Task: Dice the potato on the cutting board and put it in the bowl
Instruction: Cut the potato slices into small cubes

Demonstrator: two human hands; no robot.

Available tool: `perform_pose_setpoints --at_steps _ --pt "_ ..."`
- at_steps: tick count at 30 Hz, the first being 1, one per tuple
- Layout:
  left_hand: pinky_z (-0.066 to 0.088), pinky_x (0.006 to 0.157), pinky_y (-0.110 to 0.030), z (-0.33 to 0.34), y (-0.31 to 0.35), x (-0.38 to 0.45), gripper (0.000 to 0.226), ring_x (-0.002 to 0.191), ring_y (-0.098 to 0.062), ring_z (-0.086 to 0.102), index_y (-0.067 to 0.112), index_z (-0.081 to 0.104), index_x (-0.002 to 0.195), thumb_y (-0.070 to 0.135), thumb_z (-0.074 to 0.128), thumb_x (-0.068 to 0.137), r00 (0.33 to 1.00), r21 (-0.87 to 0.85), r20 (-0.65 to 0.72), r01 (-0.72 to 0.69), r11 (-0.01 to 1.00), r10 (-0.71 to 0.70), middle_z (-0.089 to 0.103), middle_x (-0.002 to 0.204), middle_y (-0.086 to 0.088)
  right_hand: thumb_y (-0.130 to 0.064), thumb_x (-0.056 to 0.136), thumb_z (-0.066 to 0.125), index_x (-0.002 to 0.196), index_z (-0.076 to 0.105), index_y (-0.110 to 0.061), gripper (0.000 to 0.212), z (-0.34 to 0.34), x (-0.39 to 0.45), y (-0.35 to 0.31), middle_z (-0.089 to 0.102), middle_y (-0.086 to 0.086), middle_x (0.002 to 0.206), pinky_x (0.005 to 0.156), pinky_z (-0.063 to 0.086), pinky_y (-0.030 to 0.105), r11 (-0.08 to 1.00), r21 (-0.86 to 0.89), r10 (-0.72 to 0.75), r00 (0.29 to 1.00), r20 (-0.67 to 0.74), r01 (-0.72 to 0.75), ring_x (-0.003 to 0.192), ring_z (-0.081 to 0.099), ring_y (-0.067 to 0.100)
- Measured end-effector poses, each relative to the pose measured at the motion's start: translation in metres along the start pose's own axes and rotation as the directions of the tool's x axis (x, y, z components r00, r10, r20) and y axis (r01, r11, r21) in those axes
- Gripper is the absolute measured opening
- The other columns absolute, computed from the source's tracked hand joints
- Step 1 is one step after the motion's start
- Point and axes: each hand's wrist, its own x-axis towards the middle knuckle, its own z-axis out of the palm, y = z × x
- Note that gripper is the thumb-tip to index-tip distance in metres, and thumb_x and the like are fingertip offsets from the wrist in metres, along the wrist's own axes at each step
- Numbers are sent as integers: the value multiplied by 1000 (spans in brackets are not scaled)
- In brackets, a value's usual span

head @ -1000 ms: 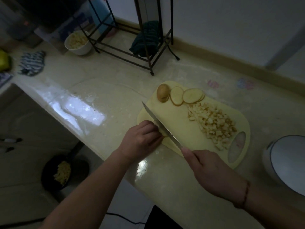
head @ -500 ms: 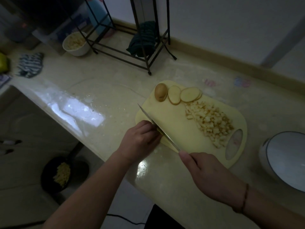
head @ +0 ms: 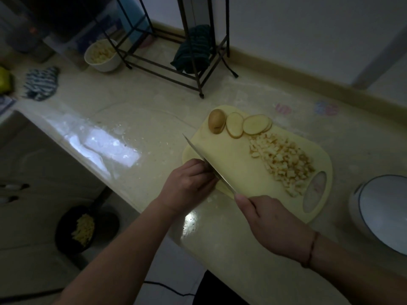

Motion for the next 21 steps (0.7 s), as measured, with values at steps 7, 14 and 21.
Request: perform_pose_setpoints --at_steps 7,14,21 --pt "56 70 -36 1 -2 -1 14 86 -26 66 3 76 84 14 74 91 1000 7 -3 7 1000 -7 70 90 -9 -66 86 21 64 50 -8 69 -18 4 14 48 6 54 37 33 16 982 138 120 991 57 -127 35 42 5" --pt "52 68 -39 -5 3 -3 19 82 -30 63 0 74 81 15 70 92 990 -14 -130 58 998 -59 66 87 -14 -59 93 27 56 43 -15 59 -11 3 9 48 0 55 60 28 29 1000 -13 28 1000 -13 -28 55 45 12" --pt "43 84 -41 -40 17 41 28 90 -28 58 10 71 80 36 66 86 997 34 -5 -77 996 77 67 90 -4 -59 93 31 58 44 -21 54 -5 -1 4 47 -5 55 55 28 24 1000 0 6 999 -33 -6 54 43 6"
